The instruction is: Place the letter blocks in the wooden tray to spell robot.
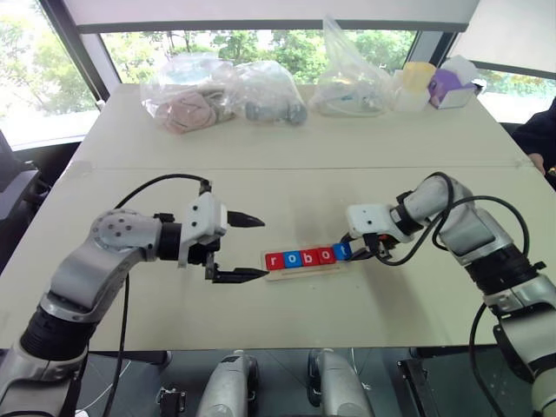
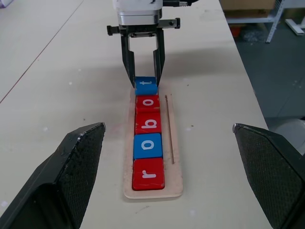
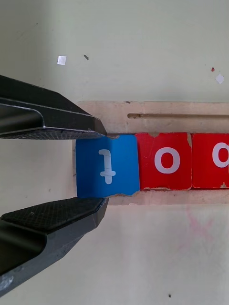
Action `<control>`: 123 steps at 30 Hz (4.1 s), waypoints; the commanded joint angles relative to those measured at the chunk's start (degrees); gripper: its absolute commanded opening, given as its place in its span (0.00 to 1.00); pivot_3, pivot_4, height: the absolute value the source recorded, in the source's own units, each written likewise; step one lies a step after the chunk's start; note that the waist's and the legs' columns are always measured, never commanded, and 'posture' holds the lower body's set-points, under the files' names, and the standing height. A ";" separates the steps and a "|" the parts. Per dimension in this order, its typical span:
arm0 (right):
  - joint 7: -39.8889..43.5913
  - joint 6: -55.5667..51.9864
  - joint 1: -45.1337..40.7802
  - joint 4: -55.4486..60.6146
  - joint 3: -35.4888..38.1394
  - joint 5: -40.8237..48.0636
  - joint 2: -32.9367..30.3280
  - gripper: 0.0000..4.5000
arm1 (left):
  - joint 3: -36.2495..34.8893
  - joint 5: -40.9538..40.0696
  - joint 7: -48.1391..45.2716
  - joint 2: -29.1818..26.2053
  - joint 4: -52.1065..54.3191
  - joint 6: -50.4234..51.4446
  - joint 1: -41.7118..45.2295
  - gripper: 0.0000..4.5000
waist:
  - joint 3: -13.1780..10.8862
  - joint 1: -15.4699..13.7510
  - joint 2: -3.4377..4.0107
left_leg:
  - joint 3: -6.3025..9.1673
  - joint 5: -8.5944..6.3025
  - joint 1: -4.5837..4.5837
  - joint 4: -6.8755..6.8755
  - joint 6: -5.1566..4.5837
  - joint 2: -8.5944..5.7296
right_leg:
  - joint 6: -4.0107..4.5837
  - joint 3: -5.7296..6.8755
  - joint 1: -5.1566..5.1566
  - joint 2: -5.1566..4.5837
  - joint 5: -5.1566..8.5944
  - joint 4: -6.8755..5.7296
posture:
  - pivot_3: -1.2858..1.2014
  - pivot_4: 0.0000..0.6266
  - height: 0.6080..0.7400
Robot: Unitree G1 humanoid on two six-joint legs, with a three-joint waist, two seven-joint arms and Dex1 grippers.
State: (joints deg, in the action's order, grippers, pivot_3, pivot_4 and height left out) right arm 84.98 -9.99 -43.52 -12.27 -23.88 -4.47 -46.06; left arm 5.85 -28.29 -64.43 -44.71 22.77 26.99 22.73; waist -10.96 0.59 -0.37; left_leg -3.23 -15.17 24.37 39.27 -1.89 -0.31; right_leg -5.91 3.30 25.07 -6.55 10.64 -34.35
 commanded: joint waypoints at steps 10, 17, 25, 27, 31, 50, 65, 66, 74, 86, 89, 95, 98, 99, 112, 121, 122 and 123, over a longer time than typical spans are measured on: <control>0.69 -0.31 -1.30 0.55 1.29 -0.27 -0.46 0.25 | -1.41 -0.97 -0.03 -0.10 1.82 -0.44 0.33 1.00 | 0.00 0.01 0.00 | 0.00 0.00 -0.01 0.00 0.00 0.00 | 0.00 0.00 0.00 0.00 0.00 -0.01 | 0.52 0.24 1.00; 1.26 -1.72 -1.75 1.45 1.85 0.51 -0.40 0.25 | -1.50 -1.09 0.00 -0.17 2.11 -0.29 -0.06 1.00 | 0.00 0.01 0.00 | 0.00 0.00 -0.01 0.00 0.00 0.00 | 0.00 0.00 0.00 0.00 0.00 -0.01 | 0.52 0.24 1.00; 1.07 -1.59 -2.94 0.46 2.36 0.35 -0.68 0.25 | -1.36 -1.21 0.12 -0.08 2.08 -0.25 -0.03 1.00 | 0.00 0.02 0.00 | 0.00 0.00 0.00 0.00 0.01 0.00 | 0.00 0.00 0.00 0.00 0.00 -0.01 | 0.52 0.24 1.00; 1.13 -1.69 -2.88 0.47 2.31 0.39 -0.79 0.25 | -1.30 -1.23 0.13 -0.07 2.07 -0.27 0.01 1.00 | 0.00 0.00 0.00 | 0.00 0.01 -0.01 0.00 0.01 0.00 | 0.00 0.00 0.00 0.00 0.00 -0.01 | 0.52 0.24 1.00; 1.09 -1.44 -2.26 0.30 2.01 0.05 -0.82 0.25 | -1.21 -1.17 0.01 -0.06 1.84 -0.36 0.25 1.00 | 0.00 -0.01 0.00 | 0.00 0.01 -0.01 0.00 0.01 0.00 | 0.00 0.00 0.00 0.00 0.00 -0.01 | 0.52 0.24 1.00; 1.83 -2.80 -1.38 -0.16 0.32 -0.64 0.08 0.25 | -1.33 -1.16 0.54 -0.15 2.19 0.01 0.38 1.00 | 0.00 0.01 0.00 | 0.01 0.01 -0.01 0.00 0.02 0.00 | 0.00 0.00 0.00 0.00 0.00 -0.03 | 0.52 0.24 1.00; 2.77 -3.63 -2.07 -0.54 -0.42 -1.05 1.26 0.25 | -1.41 -1.02 1.15 -0.19 2.52 -0.14 0.03 1.00 | 0.00 0.01 0.00 | 0.01 0.01 -0.01 0.00 0.02 0.00 | 0.00 0.00 0.00 0.01 0.00 -0.03 | 0.52 0.24 1.00; 2.78 -3.72 -2.08 -0.46 -0.44 -1.06 1.35 0.25 | -1.47 -1.04 1.15 -0.24 2.60 -0.16 -0.07 1.00 | 0.00 0.01 0.00 | 0.01 0.01 -0.01 0.00 0.02 0.00 | 0.00 0.00 0.00 0.01 0.00 -0.03 | 0.52 0.24 1.00; 3.34 -5.22 -2.68 1.23 0.43 -0.46 1.51 0.99 | -1.53 -1.08 1.06 -0.36 2.71 -0.13 -0.20 1.00 | 0.00 -0.03 0.00 | 0.01 0.02 -0.01 0.00 0.03 0.00 | -0.01 0.00 0.00 0.01 -0.01 -0.04 | 0.52 0.24 1.00; -2.95 -8.14 -3.00 3.24 7.83 0.74 -2.44 0.99 | -1.27 -1.21 0.87 -0.15 2.61 -0.13 -0.02 1.00 | 0.00 -0.03 0.00 | 0.02 0.02 -0.01 0.00 0.03 0.00 | 0.00 0.00 0.00 0.01 -0.01 -0.03 | 0.52 0.24 1.00; -5.27 -7.25 -0.34 2.69 8.40 0.15 -3.86 0.99 | -0.96 -1.09 0.69 0.10 2.18 -0.29 0.42 1.00 | 0.00 -0.18 0.00 | 0.02 0.02 -0.01 0.00 0.03 0.00 | 0.00 0.00 -0.01 0.01 0.00 -0.04 | 0.52 0.24 1.00; -12.30 -6.50 1.06 0.05 7.79 -2.04 -1.70 0.99 | -0.36 -0.59 -0.04 0.36 1.28 -0.74 1.20 1.00 | 0.00 0.14 0.00 | -0.01 0.03 -0.05 0.00 0.05 0.01 | 0.03 -0.01 0.00 0.01 -0.03 -0.08 | 0.52 0.24 1.00; -13.53 -6.49 1.42 -0.13 7.79 -1.92 -1.02 0.99 | -0.44 -0.50 -0.25 0.28 1.32 -0.71 1.19 1.00 | 0.00 0.08 0.00 | 0.00 0.04 -0.06 0.00 0.06 0.01 | 0.03 -0.01 0.00 0.03 -0.03 -0.09 | 0.52 0.24 1.00; -13.61 -6.81 1.35 0.01 7.77 -1.80 -0.80 0.99 | -0.52 -0.51 -0.31 0.23 1.30 -0.69 1.17 1.00 | 0.00 0.07 0.00 | 0.00 0.04 -0.06 0.00 0.06 0.02 | 0.03 -0.01 -0.01 0.03 -0.03 -0.09 | 0.52 0.24 1.00; -10.17 -9.09 3.26 5.04 7.23 -0.64 -0.95 0.99 | -0.89 -0.41 -0.24 0.24 1.31 -0.58 1.03 1.00 | 0.00 0.02 0.00 | 0.02 0.04 -0.06 0.00 0.05 0.01 | 0.03 -0.01 -0.03 0.03 -0.02 -0.08 | 0.52 0.24 1.00; -9.96 -10.75 3.44 7.13 6.86 -0.39 -0.08 0.99 | -0.73 -0.34 0.04 0.44 1.48 -0.42 1.05 1.00 | 0.00 0.01 0.00 | 0.03 0.04 -0.06 0.00 0.05 0.01 | 0.03 -0.01 -0.02 0.03 -0.02 -0.08 | 0.52 0.24 1.00; -10.01 -10.77 3.38 7.15 6.78 -0.45 0.00 0.99 | -0.79 -0.35 0.04 0.39 1.51 -0.43 0.97 1.00 | 0.00 0.00 0.00 | 0.03 0.04 -0.06 0.00 0.05 0.01 | 0.03 -0.01 -0.03 0.03 -0.02 -0.08 | 0.52 0.24 1.00; -10.05 -10.70 3.33 7.16 6.67 -0.61 -0.05 0.99 | -0.85 -0.34 0.00 0.30 1.52 -0.48 0.87 1.00 | 0.00 -0.02 0.00 | 0.03 0.04 -0.06 0.00 0.05 0.01 | 0.03 -0.01 -0.03 0.03 -0.02 -0.08 | 0.52 0.24 1.00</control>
State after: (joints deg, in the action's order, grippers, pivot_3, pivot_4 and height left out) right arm 75.00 -20.85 -39.69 -6.84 -17.50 -5.40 -46.05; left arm 5.94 -28.39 -64.54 -44.30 23.35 27.06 23.07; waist -10.96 0.57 -0.37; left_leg -3.20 -15.13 24.31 39.27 -1.84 -0.30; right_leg -5.88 3.30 25.05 -6.52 10.62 -34.43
